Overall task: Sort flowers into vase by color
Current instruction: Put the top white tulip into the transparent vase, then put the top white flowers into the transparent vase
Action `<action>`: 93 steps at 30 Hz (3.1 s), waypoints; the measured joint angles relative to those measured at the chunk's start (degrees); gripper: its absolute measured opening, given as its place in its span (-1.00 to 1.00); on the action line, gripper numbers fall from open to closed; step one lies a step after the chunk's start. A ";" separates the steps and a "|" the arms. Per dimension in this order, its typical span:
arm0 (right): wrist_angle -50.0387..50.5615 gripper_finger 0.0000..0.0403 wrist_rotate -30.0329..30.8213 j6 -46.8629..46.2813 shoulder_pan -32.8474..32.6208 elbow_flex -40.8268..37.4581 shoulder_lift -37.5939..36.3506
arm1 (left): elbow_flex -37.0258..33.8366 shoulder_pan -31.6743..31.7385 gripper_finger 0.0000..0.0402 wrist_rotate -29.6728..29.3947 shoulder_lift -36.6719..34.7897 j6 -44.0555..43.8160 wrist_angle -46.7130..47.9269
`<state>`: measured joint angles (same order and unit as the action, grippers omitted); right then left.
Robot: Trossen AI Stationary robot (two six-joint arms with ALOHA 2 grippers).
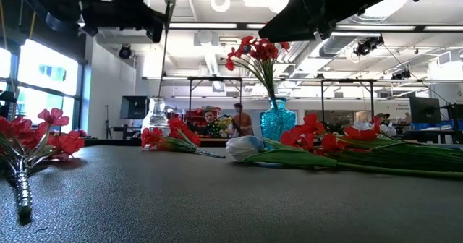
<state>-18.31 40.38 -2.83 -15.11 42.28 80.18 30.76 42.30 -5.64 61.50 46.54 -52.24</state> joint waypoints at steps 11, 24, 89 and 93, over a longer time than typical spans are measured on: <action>0.00 -0.03 -0.04 -0.13 -0.04 0.00 0.00 | 0.02 0.71 -1.00 -1.64 -0.61 -7.07 13.63; 0.00 -0.03 -0.06 -0.13 -0.04 0.00 0.00 | 0.02 2.06 -0.49 -9.28 -0.72 -11.90 23.56; 51.48 -0.22 -13.89 -44.60 51.09 -8.81 -0.79 | 0.09 -56.60 -0.21 -39.48 -5.10 -40.51 54.50; 51.02 -0.42 -14.88 -41.93 53.12 -8.83 -0.79 | 0.09 -56.62 -0.21 -39.46 -5.03 -40.98 54.50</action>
<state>32.72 25.50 -44.76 38.01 33.45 79.40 30.85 -14.32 -45.10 56.47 5.56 2.27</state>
